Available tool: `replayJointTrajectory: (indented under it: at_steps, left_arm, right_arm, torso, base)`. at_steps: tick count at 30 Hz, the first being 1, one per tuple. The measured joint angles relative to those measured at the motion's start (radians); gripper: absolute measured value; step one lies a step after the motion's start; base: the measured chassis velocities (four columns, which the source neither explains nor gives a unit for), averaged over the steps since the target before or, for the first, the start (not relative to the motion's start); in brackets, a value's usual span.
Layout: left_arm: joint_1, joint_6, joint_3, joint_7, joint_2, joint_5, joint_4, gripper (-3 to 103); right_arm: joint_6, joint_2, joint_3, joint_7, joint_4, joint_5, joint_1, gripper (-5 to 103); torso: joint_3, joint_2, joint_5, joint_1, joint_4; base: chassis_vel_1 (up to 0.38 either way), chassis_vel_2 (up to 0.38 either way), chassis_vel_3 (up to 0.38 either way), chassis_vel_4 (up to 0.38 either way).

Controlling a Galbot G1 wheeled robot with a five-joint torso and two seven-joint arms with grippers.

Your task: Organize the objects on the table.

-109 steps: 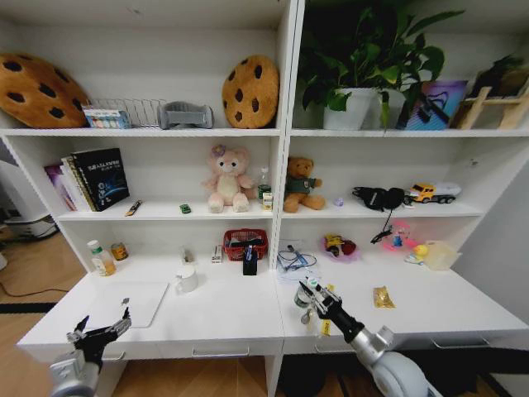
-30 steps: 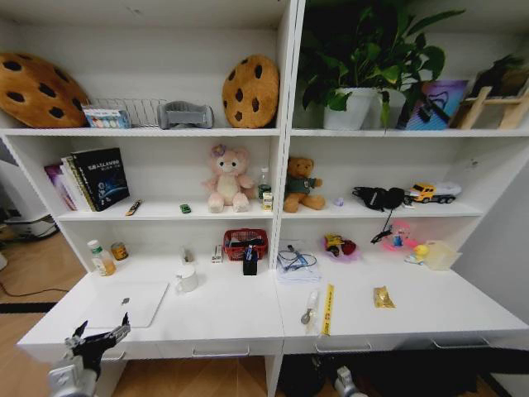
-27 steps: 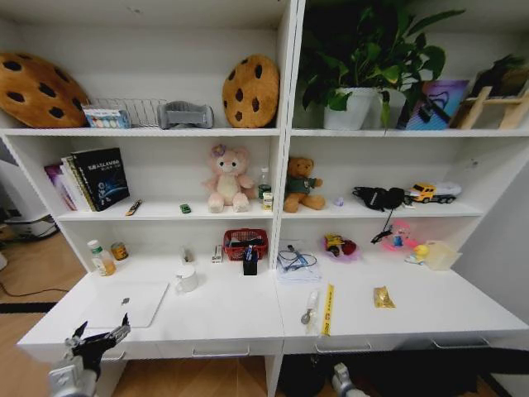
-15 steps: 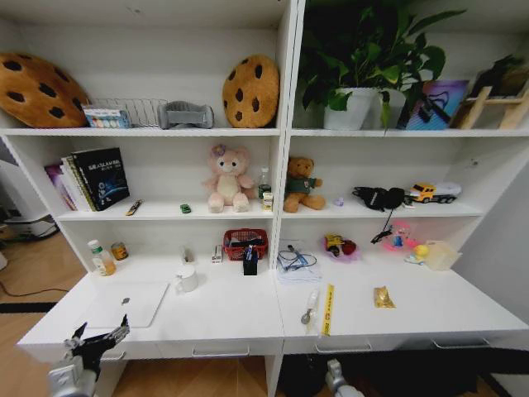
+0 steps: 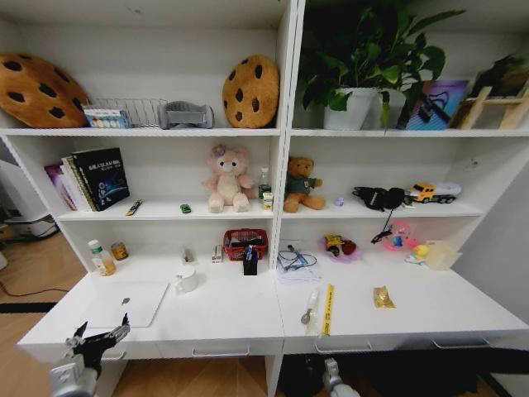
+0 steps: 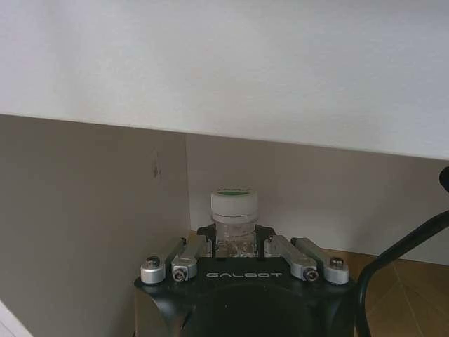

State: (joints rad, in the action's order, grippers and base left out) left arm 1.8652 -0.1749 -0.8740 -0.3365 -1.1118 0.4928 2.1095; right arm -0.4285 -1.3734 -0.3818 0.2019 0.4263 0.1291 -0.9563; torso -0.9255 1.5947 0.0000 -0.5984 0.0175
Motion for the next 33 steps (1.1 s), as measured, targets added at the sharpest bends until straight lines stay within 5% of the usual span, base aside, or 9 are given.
replayJointTrajectory:
  at_steps: [2, 7, 12, 13, 15, 18, 23, 28, 33]
  left_arm:
    - [0.000, 0.000, 0.000, 0.000, 0.000, 0.000, 0.000, 100]
    - [0.002, 0.000, -0.002, 0.000, 0.001, 0.001, 0.000, 100]
    - [0.001, 0.000, -0.003, 0.000, 0.001, 0.002, 0.000, 100]
    - [0.002, 0.000, -0.003, 0.000, 0.001, 0.002, 0.001, 100]
    - [0.002, 0.000, -0.003, 0.000, 0.001, 0.003, 0.001, 100]
    - [0.004, 0.000, -0.005, 0.000, 0.002, 0.003, 0.004, 100]
    - [0.000, 0.000, -0.006, -0.001, 0.006, 0.005, 0.005, 100]
    - [-0.004, -0.002, -0.002, -0.003, 0.005, 0.006, 0.013, 100]
    - [0.004, -0.002, -0.006, -0.004, 0.001, 0.004, 0.023, 100]
  right_arm:
    - [0.005, 0.000, 0.000, -0.005, 0.001, 0.006, 0.002, 25]
    - [0.015, -0.001, 0.001, -0.009, 0.009, 0.017, 0.003, 47]
    - [0.015, 0.003, 0.002, -0.010, 0.010, 0.018, -0.001, 52]
    - [0.015, 0.006, 0.002, -0.011, 0.012, 0.023, -0.004, 68]
    - [0.014, 0.009, 0.004, -0.012, 0.019, 0.025, -0.010, 68]
    - [-0.009, 0.030, 0.016, 0.006, 0.076, 0.026, -0.051, 84]
    - [-0.061, 0.098, 0.034, 0.140, 0.255, 0.005, -0.200, 98]
    - [-0.249, 0.173, 0.022, 0.415, 0.346, -0.035, -0.367, 100]
    - [-0.294, 0.206, 0.016, 0.478, 0.430, -0.004, -0.444, 100]
  torso:
    - [0.000, 0.000, 0.0000, 0.000, 0.0000]
    - [0.000, 0.000, 0.0000, 0.000, -0.0001]
    - [0.000, 0.000, 0.0000, 0.000, 0.0000]
    - [0.000, 0.000, 0.0000, 0.000, -0.0002]
    - [0.000, 0.000, 0.0000, 0.000, -0.0002]
    - [0.000, 0.000, 0.0001, 0.000, -0.0004]
    - [0.000, 0.000, -0.0003, 0.000, 0.0005]
    - [0.000, 0.000, -0.0002, 0.000, 0.0005]
    - [0.000, 0.000, 0.0000, 0.000, -0.0001]
  base:
    - [0.000, 0.000, 0.000, 0.000]
    - [0.000, 0.000, 0.000, 0.000]
    - [0.000, 0.000, 0.000, 0.000]
    - [0.000, 0.000, 0.000, 0.000]
    - [0.000, 0.000, 0.000, 0.000]
    - [0.000, 0.000, 0.000, 0.000]
    - [0.000, 0.000, 0.000, 0.000]
    - [0.000, 0.000, 0.000, 0.000]
    - [0.000, 0.000, 0.000, 0.000]
